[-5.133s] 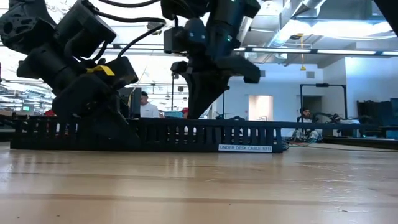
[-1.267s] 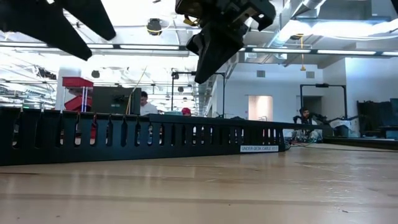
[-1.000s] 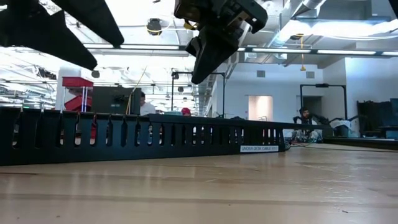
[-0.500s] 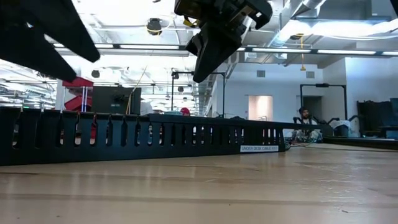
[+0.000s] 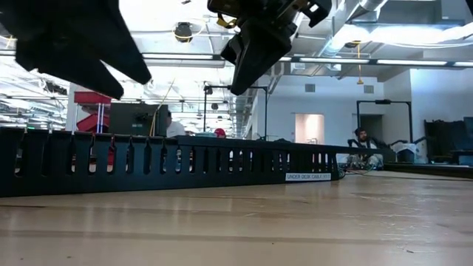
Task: Ziptie cables
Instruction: Close the black cable duct with the black cable duct cover
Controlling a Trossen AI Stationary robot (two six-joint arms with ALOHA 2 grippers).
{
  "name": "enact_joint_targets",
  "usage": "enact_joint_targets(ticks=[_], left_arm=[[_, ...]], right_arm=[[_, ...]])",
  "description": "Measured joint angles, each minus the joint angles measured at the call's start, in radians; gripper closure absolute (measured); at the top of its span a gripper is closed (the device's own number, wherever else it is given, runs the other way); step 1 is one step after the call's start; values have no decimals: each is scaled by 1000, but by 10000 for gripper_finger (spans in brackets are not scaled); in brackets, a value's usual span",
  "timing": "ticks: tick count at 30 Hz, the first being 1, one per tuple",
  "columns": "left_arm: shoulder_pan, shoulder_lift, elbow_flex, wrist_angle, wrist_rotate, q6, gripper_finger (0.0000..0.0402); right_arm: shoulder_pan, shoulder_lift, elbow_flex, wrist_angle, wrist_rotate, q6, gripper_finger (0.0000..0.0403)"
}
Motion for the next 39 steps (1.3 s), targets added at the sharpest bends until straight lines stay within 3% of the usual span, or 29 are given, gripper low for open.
enact_joint_targets(ticks=[16, 39], left_arm=[[41, 33, -81, 253, 37, 115, 112], [47, 49, -194, 372, 62, 179, 112]], right_arm=[[36, 0, 0, -7, -2, 15, 403], [44, 0, 0, -11, -37, 2, 403]])
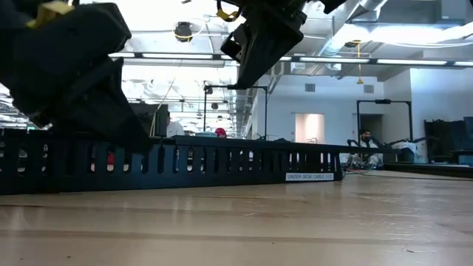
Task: Ziptie cables
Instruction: Close the black cable duct with the black cable duct cover
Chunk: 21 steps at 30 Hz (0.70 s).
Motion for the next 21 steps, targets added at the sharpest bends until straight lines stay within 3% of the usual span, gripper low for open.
enact_joint_targets(ticks=[21], left_arm=[[52, -2, -152, 229, 23, 98, 112]], right_arm=[[-1, 0, 0, 2, -15, -30, 403]])
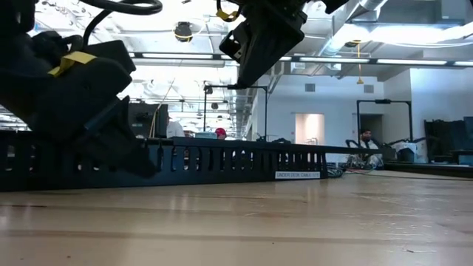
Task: Ziptie cables
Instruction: Close the black cable duct with the black cable duct cover
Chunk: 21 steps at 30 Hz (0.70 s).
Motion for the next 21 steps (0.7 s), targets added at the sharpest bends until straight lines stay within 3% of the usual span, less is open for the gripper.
enact_joint_targets(ticks=[5, 14, 21], left_arm=[[8, 0, 0, -1, -5, 1, 117], [9, 0, -1, -2, -10, 9, 164], [9, 0, -1, -1, -10, 43, 160]], right_arm=[[0, 0, 0, -7, -2, -9, 403], [-2, 0, 0, -6, -3, -9, 403], [-53, 42, -2, 6, 134, -22, 403]])
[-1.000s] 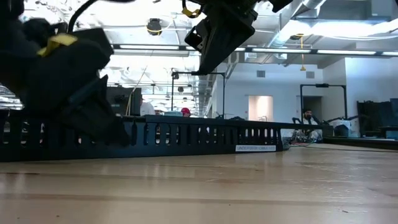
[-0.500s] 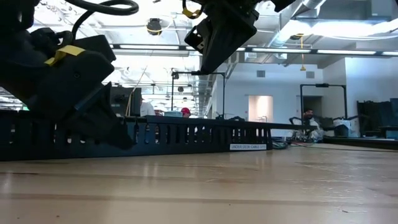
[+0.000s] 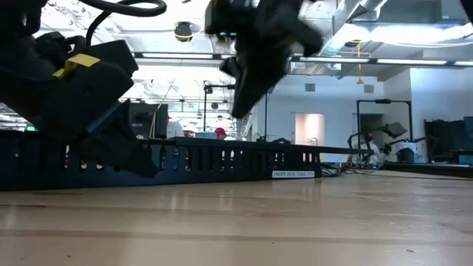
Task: Ziptie cables
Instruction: Close the black cable duct with the black cable duct cover
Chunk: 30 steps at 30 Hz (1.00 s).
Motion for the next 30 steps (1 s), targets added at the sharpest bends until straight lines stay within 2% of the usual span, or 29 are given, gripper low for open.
enact_joint_targets(ticks=[3, 10, 17, 25, 30], left_arm=[[0, 0, 0, -1, 5, 15, 160], [1, 0, 1, 1, 21, 27, 159], [8, 0, 1, 2, 19, 64, 159], [33, -2, 1, 13, 29, 131, 159], [61, -3, 4, 20, 45, 269, 159]], right_arm=[[-36, 58, 6, 70, 14, -16, 403], [-41, 143, 9, 29, 10, -74, 403], [-7, 147, 8, 102, 10, -127, 403], [-5, 150, 5, 208, -62, -108, 403], [-5, 155, 1, 319, -147, -60, 403]])
